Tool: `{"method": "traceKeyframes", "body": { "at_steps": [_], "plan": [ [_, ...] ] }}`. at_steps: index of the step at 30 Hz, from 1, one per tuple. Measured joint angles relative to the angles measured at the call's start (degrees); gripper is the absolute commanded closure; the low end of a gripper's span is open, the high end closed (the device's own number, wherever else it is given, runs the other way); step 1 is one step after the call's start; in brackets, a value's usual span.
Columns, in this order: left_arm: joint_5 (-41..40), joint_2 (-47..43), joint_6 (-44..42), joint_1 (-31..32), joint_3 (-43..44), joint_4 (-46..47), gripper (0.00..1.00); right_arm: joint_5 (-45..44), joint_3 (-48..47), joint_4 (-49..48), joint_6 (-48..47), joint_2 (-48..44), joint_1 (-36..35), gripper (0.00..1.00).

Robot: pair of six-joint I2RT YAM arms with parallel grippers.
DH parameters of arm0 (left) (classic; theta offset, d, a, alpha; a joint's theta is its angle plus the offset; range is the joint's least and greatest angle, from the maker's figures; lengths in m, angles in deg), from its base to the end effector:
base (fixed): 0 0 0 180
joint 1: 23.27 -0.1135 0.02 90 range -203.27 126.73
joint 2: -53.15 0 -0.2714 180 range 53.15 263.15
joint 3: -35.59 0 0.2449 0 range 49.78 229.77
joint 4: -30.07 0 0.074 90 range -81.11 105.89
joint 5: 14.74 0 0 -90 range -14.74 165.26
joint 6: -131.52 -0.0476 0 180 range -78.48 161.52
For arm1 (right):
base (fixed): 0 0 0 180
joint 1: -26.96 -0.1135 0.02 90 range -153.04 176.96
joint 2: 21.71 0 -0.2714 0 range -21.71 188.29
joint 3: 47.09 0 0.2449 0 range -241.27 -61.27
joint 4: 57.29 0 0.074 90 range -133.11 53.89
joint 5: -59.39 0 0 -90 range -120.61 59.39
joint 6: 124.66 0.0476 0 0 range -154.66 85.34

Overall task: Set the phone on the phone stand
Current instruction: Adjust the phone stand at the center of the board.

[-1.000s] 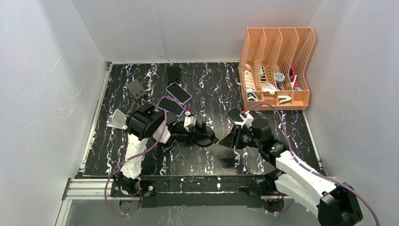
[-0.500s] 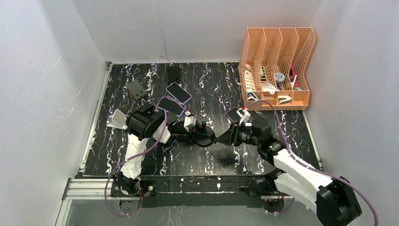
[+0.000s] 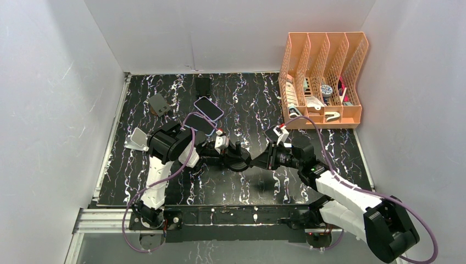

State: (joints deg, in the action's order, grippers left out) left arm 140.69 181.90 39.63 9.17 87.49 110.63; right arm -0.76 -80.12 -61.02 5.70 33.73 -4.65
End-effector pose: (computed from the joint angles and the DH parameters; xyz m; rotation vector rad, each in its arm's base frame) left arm 0.2630 -0.2185 0.0928 1.3248 1.0504 -1.2562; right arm 0.1593 0.1259 0.2067 -0.2346 2.0745 1.3067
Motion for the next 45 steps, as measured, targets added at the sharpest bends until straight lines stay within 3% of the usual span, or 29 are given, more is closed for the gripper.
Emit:
{"method": "traceKeyframes", "body": {
  "at_steps": [5,26,45],
  "plan": [
    [0.0,0.04,-0.02,0.0,0.0,0.0,1.0,0.5,0.02,-0.63,1.01,1.14,0.04,0.99],
    [0.52,0.24,-0.17,-0.02,0.2,0.02,1.0,11.19,-1.22,-8.04,4.74,16.0,0.72,0.99],
    [0.76,0.31,-0.31,-0.02,0.26,0.02,1.0,24.92,-6.54,-8.02,4.74,29.46,3.93,0.99]
  ]
}}
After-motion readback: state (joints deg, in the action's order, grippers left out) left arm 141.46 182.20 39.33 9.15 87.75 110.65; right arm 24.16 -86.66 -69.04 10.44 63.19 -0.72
